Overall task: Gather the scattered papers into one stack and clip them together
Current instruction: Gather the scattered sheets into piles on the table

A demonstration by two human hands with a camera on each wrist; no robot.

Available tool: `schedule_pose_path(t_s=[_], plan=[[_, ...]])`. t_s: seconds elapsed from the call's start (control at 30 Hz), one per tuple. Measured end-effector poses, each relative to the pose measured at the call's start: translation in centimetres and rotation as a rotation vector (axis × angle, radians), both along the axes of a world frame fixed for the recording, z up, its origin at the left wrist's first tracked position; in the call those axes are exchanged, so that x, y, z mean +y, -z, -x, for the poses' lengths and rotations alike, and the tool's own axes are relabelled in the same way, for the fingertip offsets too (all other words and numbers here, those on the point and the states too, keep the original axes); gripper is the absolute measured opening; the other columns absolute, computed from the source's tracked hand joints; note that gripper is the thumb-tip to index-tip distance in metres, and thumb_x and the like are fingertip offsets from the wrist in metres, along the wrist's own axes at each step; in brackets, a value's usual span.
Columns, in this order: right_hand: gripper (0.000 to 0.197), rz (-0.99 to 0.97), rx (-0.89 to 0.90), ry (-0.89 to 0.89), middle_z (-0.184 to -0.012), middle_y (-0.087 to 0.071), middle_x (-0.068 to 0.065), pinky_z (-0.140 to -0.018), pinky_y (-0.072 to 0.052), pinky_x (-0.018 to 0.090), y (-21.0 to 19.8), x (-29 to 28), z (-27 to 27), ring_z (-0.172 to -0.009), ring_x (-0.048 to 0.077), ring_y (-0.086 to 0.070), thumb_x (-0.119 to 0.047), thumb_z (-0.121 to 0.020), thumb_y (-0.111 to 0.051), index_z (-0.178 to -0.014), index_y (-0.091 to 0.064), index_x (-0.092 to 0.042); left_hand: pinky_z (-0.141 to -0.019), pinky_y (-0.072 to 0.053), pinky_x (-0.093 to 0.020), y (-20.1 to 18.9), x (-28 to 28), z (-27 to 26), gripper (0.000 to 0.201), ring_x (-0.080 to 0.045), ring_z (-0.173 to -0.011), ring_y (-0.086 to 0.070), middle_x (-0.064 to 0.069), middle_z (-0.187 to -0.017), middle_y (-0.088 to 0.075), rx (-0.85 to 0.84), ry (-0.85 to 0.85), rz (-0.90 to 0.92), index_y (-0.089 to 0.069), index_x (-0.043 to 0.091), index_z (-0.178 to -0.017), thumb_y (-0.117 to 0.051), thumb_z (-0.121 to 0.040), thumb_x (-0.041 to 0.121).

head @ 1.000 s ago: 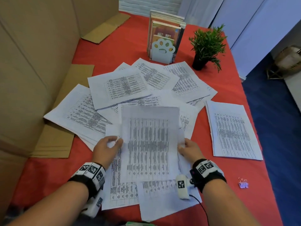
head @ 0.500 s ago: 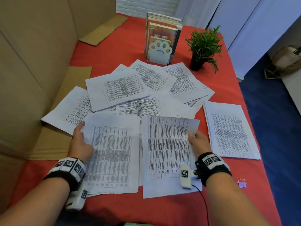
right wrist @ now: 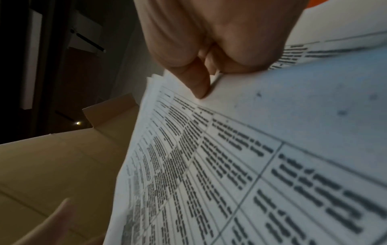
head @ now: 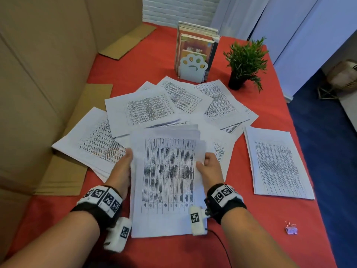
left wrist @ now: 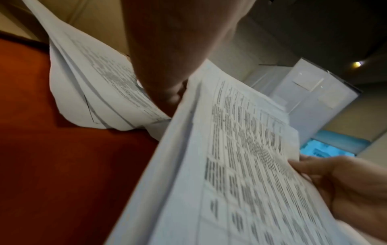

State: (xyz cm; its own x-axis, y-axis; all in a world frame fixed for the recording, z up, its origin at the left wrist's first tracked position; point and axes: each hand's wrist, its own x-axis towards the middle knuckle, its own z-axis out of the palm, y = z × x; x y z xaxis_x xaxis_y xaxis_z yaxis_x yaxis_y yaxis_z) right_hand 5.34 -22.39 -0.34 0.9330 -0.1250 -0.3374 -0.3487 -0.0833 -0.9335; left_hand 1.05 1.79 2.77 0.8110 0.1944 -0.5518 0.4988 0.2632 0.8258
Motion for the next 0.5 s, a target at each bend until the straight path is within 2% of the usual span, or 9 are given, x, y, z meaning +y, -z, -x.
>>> schedule_pose_path(t_s=[0.03,0.07,0.13,0.17,0.23,0.27,0.33,0.4,0.5], plan=[[0.025,-0.014,-0.006,-0.008,-0.103,-0.066,0.005,-0.083,-0.052,0.041,-0.1,0.1,-0.4,-0.095,0.026,-0.064,-0.002,-0.085,-0.053,-0.105,-0.052,-0.017,-0.097,-0.048,-0.046,0.6,0.2,0.0,0.050,-0.021,-0.107,-0.065,0.000,-0.114,-0.070,0.024,0.085,-0.073,-0.063,0.023,-0.115,-0.062,-0.079,0.057],[0.029,-0.030,0.001,-0.040,-0.105,-0.068,0.006,-0.084,-0.053,0.041,-0.1,0.3,-0.9,-0.096,0.027,-0.066,-0.003,-0.085,-0.052,-0.110,-0.051,-0.018,-0.095,-0.050,-0.049,1.1,0.2,-0.1,0.047,-0.025,-0.105,-0.066,-0.002,-0.112,-0.071,0.038,0.136,-0.149,-0.064,0.021,-0.112,-0.075,-0.073,0.045],[0.034,0.000,-0.013,-0.089,-0.098,-0.068,0.003,-0.077,-0.054,0.037,-0.1,0.2,-1.9,-0.089,0.027,-0.065,-0.001,-0.083,-0.050,-0.111,-0.052,-0.021,-0.089,-0.053,-0.047,1.7,0.5,-0.2,0.025,-0.029,-0.096,-0.068,-0.006,-0.104,-0.072,0.058,0.103,-0.280,-0.067,0.017,-0.099,-0.075,-0.076,0.017],[0.037,0.049,-0.040,-0.074,-0.095,-0.066,0.001,-0.074,-0.050,0.029,0.0,-0.1,-2.5,-0.088,0.025,-0.062,0.001,-0.083,-0.049,-0.112,-0.053,-0.020,-0.086,-0.053,-0.042,1.8,0.8,-0.2,0.016,-0.030,-0.093,-0.067,-0.007,-0.099,-0.070,0.075,0.027,-0.365,-0.066,0.016,-0.094,-0.071,-0.079,0.013],[0.040,0.265,-0.072,0.039,-0.107,-0.061,0.006,-0.080,-0.044,0.020,0.0,-1.6,-3.9,-0.098,0.025,-0.057,0.001,-0.083,-0.052,-0.121,-0.053,-0.013,-0.081,-0.052,-0.039,1.9,1.8,-0.4,0.007,-0.032,-0.091,-0.065,-0.010,-0.094,-0.066,0.118,-0.153,-0.526,-0.062,0.017,-0.086,-0.066,-0.080,0.018],[0.042,0.399,-0.057,0.130,-0.118,-0.056,0.012,-0.086,-0.042,0.022,-0.1,-2.7,-4.6,-0.105,0.028,-0.056,-0.001,-0.084,-0.055,-0.124,-0.053,-0.010,-0.083,-0.052,-0.040,2.0,2.5,-0.5,0.008,-0.033,-0.091,-0.064,-0.011,-0.099,-0.065,0.159,-0.220,-0.602,-0.063,0.018,-0.084,-0.065,-0.078,0.024],[0.046,0.546,0.062,0.323,-0.132,-0.045,0.020,-0.093,-0.042,0.030,-0.2,-4.7,-5.6,-0.113,0.036,-0.054,-0.005,-0.083,-0.058,-0.127,-0.052,-0.013,-0.091,-0.047,-0.039,2.3,3.7,-0.7,0.027,-0.034,-0.095,-0.056,-0.016,-0.127,-0.051,0.299,-0.252,-0.733,-0.067,0.012,-0.097,-0.063,-0.079,0.032],[0.050,0.557,0.145,0.406,-0.137,-0.039,0.022,-0.097,-0.043,0.037,-0.2,-5.7,-6.6,-0.114,0.042,-0.053,-0.006,-0.082,-0.058,-0.130,-0.050,-0.016,-0.093,-0.043,-0.038,2.5,4.3,-0.8,0.035,-0.031,-0.087,-0.047,-0.018,-0.139,-0.033,0.396,-0.264,-0.758,-0.063,0.007,-0.109,-0.060,-0.083,0.031],[0.056,0.413,0.110,0.333,-0.142,-0.037,0.021,-0.094,-0.042,0.028,0.0,-5.8,-8.3,-0.119,0.036,-0.053,0.000,-0.083,-0.055,-0.136,-0.044,-0.015,-0.081,-0.046,-0.032,2.9,4.5,-1.5,0.026,-0.023,-0.067,-0.047,-0.018,-0.131,-0.039,0.399,-0.258,-0.730,-0.061,0.013,-0.096,-0.061,-0.080,0.033]])
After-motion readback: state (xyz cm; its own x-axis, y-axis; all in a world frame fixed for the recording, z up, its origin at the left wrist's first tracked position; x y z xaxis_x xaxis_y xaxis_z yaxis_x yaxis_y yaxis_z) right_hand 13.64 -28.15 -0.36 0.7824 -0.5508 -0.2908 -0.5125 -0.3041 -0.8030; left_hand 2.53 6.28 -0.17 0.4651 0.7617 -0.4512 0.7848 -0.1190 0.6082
